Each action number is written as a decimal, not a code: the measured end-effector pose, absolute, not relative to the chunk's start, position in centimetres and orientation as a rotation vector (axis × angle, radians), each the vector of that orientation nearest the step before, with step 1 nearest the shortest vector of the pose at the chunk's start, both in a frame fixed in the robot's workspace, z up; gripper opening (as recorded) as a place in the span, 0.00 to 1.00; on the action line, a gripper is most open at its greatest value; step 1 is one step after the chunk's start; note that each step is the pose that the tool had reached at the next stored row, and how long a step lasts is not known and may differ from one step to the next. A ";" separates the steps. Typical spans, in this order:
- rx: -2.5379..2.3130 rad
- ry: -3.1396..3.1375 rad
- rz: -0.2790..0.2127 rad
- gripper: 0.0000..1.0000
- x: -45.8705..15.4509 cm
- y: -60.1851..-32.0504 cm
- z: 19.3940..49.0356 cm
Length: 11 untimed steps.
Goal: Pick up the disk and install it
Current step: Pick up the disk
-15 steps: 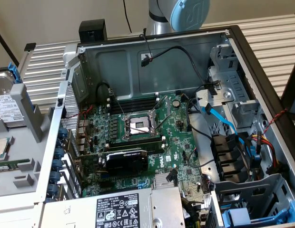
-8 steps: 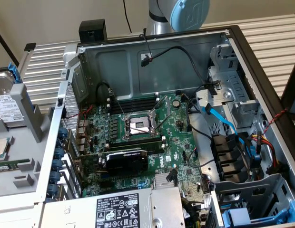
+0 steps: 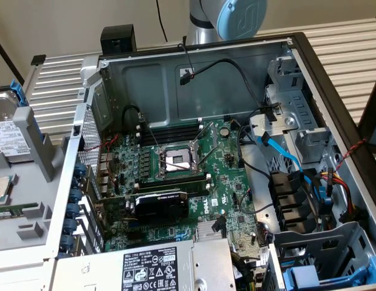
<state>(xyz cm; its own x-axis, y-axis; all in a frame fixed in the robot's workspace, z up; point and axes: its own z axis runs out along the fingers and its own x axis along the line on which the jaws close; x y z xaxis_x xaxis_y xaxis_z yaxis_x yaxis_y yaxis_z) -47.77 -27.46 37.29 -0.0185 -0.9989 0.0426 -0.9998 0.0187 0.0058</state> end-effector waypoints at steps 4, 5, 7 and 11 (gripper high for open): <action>2.187 -2.208 0.042 0.18 -48.3 -27.5 37.3; 2.190 -2.207 0.043 0.24 -48.4 -27.5 37.3; 2.194 -2.204 0.045 0.30 -48.7 -27.5 37.3; 2.204 -2.198 0.049 0.48 -49.3 -27.5 37.3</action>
<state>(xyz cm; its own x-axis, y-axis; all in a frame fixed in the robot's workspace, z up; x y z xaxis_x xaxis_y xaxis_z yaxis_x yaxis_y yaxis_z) -49.27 -27.46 37.27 0.0027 -0.9991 0.0425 -1.0000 -0.0027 -0.0022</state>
